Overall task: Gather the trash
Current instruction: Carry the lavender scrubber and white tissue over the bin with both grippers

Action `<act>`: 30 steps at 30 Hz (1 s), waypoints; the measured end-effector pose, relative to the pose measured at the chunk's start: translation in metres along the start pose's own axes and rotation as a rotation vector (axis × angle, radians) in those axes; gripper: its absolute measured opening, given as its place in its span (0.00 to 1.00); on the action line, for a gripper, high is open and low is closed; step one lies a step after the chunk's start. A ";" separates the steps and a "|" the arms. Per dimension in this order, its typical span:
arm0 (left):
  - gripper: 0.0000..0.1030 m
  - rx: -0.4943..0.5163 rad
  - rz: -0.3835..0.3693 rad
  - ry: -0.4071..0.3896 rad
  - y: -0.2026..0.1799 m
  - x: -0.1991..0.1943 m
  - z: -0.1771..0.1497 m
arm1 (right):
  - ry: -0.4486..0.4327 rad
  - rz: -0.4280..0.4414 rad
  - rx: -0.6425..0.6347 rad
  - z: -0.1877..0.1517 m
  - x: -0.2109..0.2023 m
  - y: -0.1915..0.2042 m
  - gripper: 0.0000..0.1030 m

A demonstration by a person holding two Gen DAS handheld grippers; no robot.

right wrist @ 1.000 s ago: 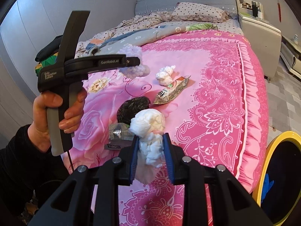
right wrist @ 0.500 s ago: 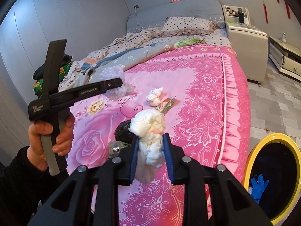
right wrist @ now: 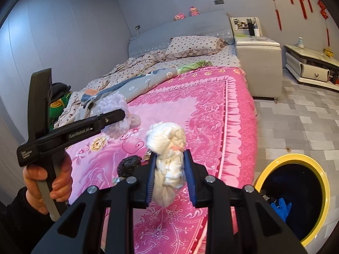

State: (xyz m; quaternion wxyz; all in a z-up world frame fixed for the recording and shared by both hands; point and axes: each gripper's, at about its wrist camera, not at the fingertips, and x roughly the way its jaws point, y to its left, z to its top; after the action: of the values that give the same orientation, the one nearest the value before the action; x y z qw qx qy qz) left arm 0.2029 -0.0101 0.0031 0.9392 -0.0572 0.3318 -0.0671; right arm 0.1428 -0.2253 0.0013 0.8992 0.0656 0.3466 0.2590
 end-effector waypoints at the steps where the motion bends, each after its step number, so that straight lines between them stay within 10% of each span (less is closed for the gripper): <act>1: 0.39 0.004 -0.011 0.000 -0.005 -0.001 0.000 | -0.010 -0.004 0.005 0.001 -0.003 -0.003 0.24; 30: 0.39 0.101 -0.193 0.018 -0.129 0.013 0.007 | -0.191 -0.180 0.178 0.002 -0.078 -0.101 0.24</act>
State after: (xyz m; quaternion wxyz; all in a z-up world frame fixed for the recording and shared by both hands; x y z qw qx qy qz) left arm 0.2064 -0.1389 0.0202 0.9271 -0.0406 0.3293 -0.1744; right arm 0.1381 -0.3515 0.0186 0.9382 0.1380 0.2857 0.1382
